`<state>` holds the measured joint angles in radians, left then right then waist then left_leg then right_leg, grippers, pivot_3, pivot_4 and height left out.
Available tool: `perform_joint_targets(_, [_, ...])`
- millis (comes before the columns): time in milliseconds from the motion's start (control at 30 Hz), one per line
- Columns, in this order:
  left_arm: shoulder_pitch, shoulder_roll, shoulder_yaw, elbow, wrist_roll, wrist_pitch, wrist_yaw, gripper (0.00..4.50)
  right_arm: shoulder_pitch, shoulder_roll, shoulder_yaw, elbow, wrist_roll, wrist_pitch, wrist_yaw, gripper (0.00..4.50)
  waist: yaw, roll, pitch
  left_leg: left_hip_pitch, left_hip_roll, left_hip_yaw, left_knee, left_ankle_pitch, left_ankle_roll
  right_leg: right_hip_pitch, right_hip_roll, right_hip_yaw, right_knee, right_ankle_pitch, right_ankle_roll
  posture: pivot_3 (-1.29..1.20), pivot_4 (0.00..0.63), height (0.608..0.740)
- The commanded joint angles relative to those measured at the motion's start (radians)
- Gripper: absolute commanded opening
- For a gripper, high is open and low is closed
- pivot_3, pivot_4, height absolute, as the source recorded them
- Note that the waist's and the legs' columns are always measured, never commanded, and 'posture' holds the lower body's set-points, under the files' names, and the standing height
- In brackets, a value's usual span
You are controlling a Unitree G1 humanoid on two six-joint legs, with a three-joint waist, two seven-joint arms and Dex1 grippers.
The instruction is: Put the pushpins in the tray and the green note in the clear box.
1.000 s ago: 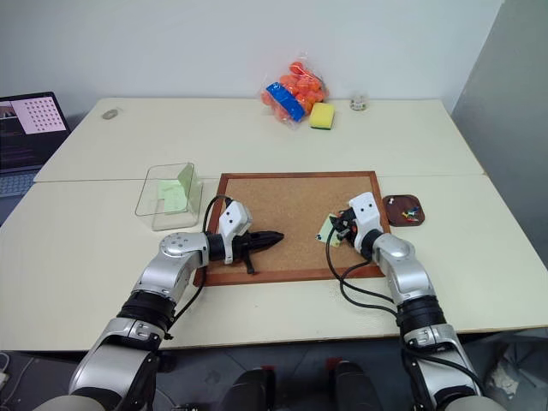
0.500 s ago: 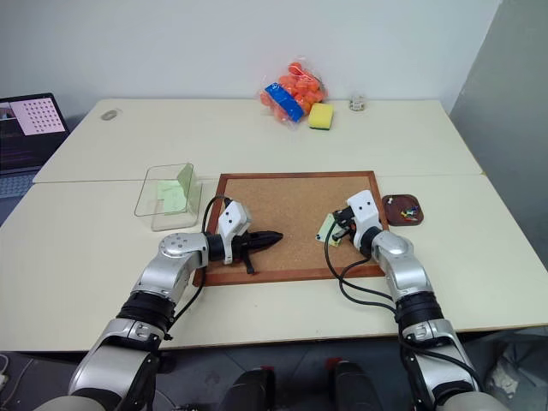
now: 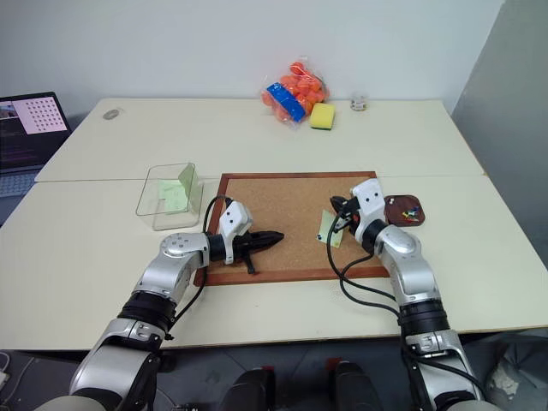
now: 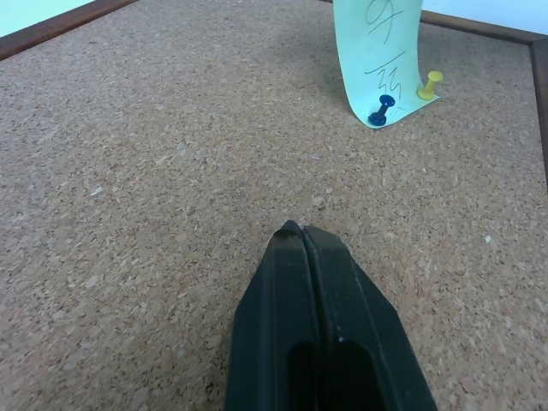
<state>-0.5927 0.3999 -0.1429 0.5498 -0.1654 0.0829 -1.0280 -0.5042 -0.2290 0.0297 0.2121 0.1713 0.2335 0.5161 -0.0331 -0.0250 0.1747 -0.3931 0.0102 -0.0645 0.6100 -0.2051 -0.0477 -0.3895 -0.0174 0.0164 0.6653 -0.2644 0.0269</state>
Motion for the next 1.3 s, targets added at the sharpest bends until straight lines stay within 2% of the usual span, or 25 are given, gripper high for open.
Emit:
perform_joint_targets(33, [0.013, -0.002, -0.021, 0.04, 0.037, 0.021, 0.005, 0.0, -0.016, -0.002, -0.045, -0.027, 0.0, -0.002, -0.06, 0.04, 0.001, 0.0, 0.0, 0.0, 0.0, 0.0, 0.0, 0.0, 0.0, 0.0, 0.0, 0.0, 0.0, 0.0, 0.0, 0.0, 0.15, 0.74])
perform_joint_targets(367, [0.034, -0.005, -0.019, 0.027, 0.037, 0.02, 0.01, 0.0, 0.006, -0.077, -0.198, -0.009, -0.052, 0.0, -0.293, 0.04, 0.002, 0.0, 0.0, 0.0, 0.0, 0.0, 0.0, 0.0, 0.0, 0.0, 0.0, 0.0, 0.0, 0.0, 0.0, 0.0, 0.15, 0.74])
perform_joint_targets(800, [0.021, -0.009, -0.024, 0.039, 0.046, 0.011, 0.008, 0.0, -0.032, -0.088, -0.268, 0.102, -0.002, 0.08, -0.345, 0.04, 0.001, 0.001, -0.001, 0.0, 0.0, 0.001, 0.0, 0.0, 0.0, 0.0, 0.0, 0.001, 0.0, 0.0, 0.0, 0.0, 0.15, 0.74])
perform_joint_targets(833, [0.022, -0.008, -0.023, 0.04, 0.047, 0.01, 0.009, 0.0, -0.033, -0.089, -0.268, 0.106, -0.003, 0.076, -0.346, 0.48, 0.001, 0.001, -0.001, 0.0, 0.0, 0.001, 0.0, 0.0, 0.0, 0.0, 0.0, 0.001, 0.0, 0.0, 0.0, 0.0, 0.15, 0.74])
perform_joint_targets(1000, [0.03, -0.002, -0.021, 0.033, 0.046, 0.01, 0.008, 0.0, -0.035, -0.09, -0.264, 0.12, -0.004, 0.057, -0.337, 1.39, 0.001, 0.001, -0.001, 0.0, 0.0, 0.001, 0.0, 0.0, 0.0, 0.0, 0.0, 0.001, 0.0, 0.0, 0.0, 0.0, 0.15, 0.74])
perform_joint_targets(1300, [0.032, -0.003, -0.02, 0.029, 0.046, 0.006, 0.011, 0.0, -0.035, -0.091, -0.264, 0.123, -0.003, 0.052, -0.336, 3.34, 0.001, 0.001, -0.001, 0.0, 0.0, 0.001, 0.0, 0.0, 0.0, 0.0, 0.0, 0.001, 0.0, 0.0, 0.0, 0.0, 0.15, 0.74])
